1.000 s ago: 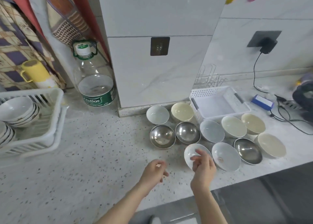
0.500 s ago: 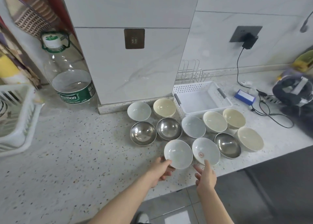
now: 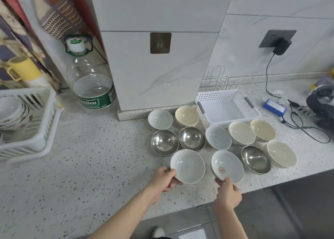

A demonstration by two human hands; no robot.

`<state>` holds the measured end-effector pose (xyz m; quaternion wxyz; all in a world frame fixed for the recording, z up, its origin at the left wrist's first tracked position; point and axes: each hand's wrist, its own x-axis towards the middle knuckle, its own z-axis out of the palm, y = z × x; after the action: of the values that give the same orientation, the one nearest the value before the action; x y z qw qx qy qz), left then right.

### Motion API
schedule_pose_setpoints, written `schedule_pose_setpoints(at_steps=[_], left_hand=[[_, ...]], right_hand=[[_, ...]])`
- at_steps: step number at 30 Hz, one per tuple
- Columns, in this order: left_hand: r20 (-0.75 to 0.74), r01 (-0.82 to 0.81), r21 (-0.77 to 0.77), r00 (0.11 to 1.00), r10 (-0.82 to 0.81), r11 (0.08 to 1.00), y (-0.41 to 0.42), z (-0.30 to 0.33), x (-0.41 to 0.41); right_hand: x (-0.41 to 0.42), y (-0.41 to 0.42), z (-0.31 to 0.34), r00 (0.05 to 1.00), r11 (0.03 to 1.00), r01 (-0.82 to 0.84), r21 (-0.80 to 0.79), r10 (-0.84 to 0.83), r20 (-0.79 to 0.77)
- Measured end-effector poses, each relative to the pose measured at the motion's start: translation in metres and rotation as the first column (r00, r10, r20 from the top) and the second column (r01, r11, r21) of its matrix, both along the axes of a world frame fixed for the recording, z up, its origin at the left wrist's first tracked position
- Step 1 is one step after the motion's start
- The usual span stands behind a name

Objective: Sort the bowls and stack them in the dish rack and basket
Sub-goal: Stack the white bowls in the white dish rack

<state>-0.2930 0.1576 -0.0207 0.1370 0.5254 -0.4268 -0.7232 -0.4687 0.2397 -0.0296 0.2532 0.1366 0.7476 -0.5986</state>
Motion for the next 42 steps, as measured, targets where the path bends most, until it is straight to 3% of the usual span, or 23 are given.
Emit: schedule_pose_setpoints(at_steps=[7,13,17,22,25,31,38,42], left_hand=[[-0.162,-0.14,-0.136,0.98,0.118,0.981,-0.021,0.042,0.087],[-0.268,-0.325,-0.211,0.926,0.265,0.922,-0.051,0.08,0.204],[-0.287,-0.445,-0.29,0.885,0.367,0.847,-0.066,0.097,0.307],[-0.247,-0.619,-0.386,0.784,0.57,0.684,-0.084,0.103,0.433],[-0.266,-0.703,-0.39,0.704,0.659,0.594,-0.092,0.101,0.492],[-0.28,-0.769,-0.368,0.628,0.726,0.523,-0.11,0.1,0.561],[-0.262,-0.747,-0.386,0.651,0.712,0.541,-0.133,0.089,0.584],[-0.25,-0.726,-0.387,0.676,0.693,0.568,-0.146,0.091,0.587]], right_hand=[[0.074,-0.034,0.029,0.989,0.978,-0.117,-0.174,0.099,-0.105],[0.184,-0.079,0.061,0.947,0.908,-0.303,-0.29,0.254,-0.195],[0.267,-0.11,0.08,0.844,0.807,-0.527,-0.268,0.46,-0.275],[0.364,-0.159,0.105,0.639,0.61,-0.764,-0.21,0.673,-0.371],[0.41,-0.186,0.12,0.506,0.49,-0.859,-0.15,0.761,-0.407],[0.464,-0.225,0.126,0.279,0.375,-0.917,0.135,0.847,-0.453],[0.492,-0.26,0.126,0.029,0.229,-0.769,0.597,0.945,-0.324],[0.502,-0.273,0.126,-0.062,0.165,-0.658,0.734,0.96,-0.272]])
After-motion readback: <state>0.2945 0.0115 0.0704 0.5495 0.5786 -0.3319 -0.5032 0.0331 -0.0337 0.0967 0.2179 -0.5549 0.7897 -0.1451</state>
